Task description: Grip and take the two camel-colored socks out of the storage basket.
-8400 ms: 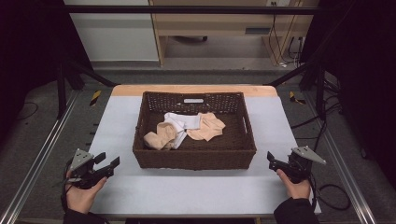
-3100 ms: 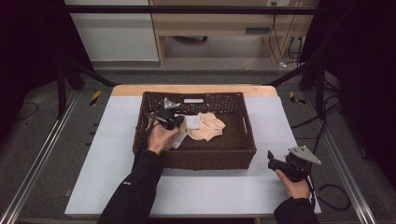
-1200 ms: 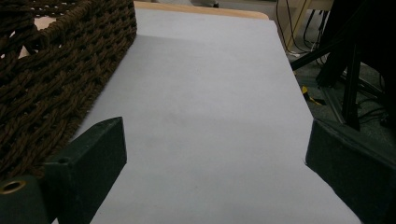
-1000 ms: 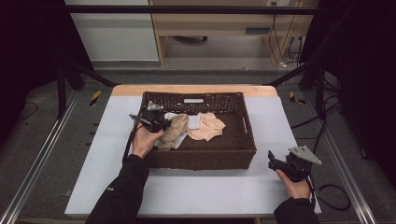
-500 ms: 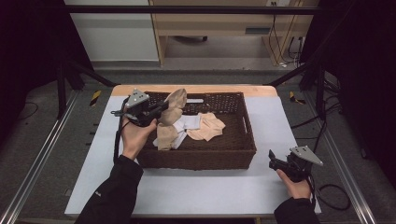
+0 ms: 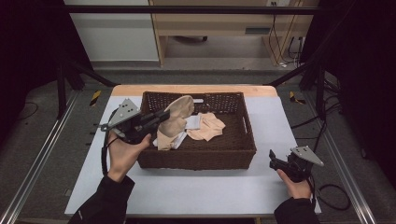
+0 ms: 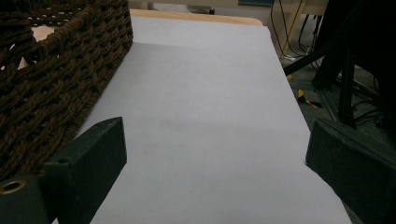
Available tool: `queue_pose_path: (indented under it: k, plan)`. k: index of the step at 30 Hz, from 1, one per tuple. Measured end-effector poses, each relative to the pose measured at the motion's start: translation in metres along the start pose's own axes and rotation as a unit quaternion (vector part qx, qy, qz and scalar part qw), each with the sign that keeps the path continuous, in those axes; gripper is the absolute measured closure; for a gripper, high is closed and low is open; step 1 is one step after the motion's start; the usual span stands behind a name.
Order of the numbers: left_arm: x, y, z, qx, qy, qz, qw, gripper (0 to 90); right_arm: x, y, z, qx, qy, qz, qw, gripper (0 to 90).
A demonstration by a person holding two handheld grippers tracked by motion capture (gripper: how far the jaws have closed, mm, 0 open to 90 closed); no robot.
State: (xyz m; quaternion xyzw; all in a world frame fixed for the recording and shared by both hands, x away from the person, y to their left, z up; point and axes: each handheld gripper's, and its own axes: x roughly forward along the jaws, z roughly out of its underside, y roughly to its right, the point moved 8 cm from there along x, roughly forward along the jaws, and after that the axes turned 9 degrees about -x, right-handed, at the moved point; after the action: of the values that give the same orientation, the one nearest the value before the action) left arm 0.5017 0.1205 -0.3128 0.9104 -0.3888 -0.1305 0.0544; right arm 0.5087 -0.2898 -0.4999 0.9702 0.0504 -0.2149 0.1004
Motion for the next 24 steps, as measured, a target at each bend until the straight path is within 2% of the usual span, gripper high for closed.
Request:
queue_pose_path:
  k: [4, 5, 6, 9, 14, 16, 17, 18, 19, 20, 21, 24]
  plan:
    - [-0.021, 0.013, 0.007, 0.010, 0.005, 0.021, 0.9997, 86.2, 0.000, 0.000, 0.000, 0.000, 0.000, 0.000, 1.0000, 5.5]
    - [-0.021, 0.013, 0.007, 0.010, 0.005, 0.021, 0.9997, 86.2, 0.000, 0.000, 0.000, 0.000, 0.000, 0.000, 1.0000, 5.5]
    - [-0.028, 0.018, 0.016, 0.013, -0.001, 0.028, 0.9995, 86.2, 0.000, 0.000, 0.000, -0.002, 0.000, 0.000, 1.0000, 5.5]
    - [-0.035, 0.026, 0.031, 0.015, -0.012, 0.039, 0.9991, 86.3, -0.001, -0.001, 0.000, -0.001, 0.000, 0.000, 1.0000, 5.5]
    - [-0.039, 0.035, 0.056, 0.022, -0.036, 0.050, 0.9979, 86.3, -0.001, -0.001, 0.000, 0.002, -0.001, 0.000, 1.0000, 5.5]
    - [-0.039, 0.036, 0.061, 0.022, -0.040, 0.053, 0.9976, 86.2, -0.001, -0.001, 0.000, 0.002, 0.000, 0.000, 1.0000, 5.5]
    - [-0.040, 0.040, 0.071, 0.025, -0.049, 0.056, 0.9969, 86.2, -0.002, -0.001, 0.000, -0.002, 0.001, -0.001, 1.0000, 5.6]
    - [-0.040, 0.040, 0.071, 0.025, -0.049, 0.056, 0.9969, 86.2, -0.002, -0.001, 0.000, -0.002, 0.001, -0.001, 1.0000, 5.6]
    - [-0.041, 0.043, 0.082, 0.025, -0.055, 0.061, 0.9963, 86.2, -0.002, -0.001, 0.000, -0.001, 0.000, -0.001, 1.0000, 5.6]
    - [-0.041, 0.043, 0.082, 0.025, -0.055, 0.061, 0.9963, 86.3, -0.002, -0.001, 0.000, -0.001, 0.000, -0.001, 1.0000, 5.6]
    - [-0.042, 0.045, 0.094, 0.020, -0.065, 0.065, 0.9956, 86.2, -0.002, -0.002, 0.000, -0.001, 0.000, -0.001, 1.0000, 5.7]
    - [-0.038, 0.045, 0.110, 0.023, -0.091, 0.067, 0.9933, 86.2, -0.002, -0.002, 0.000, -0.002, -0.001, -0.002, 1.0000, 5.8]
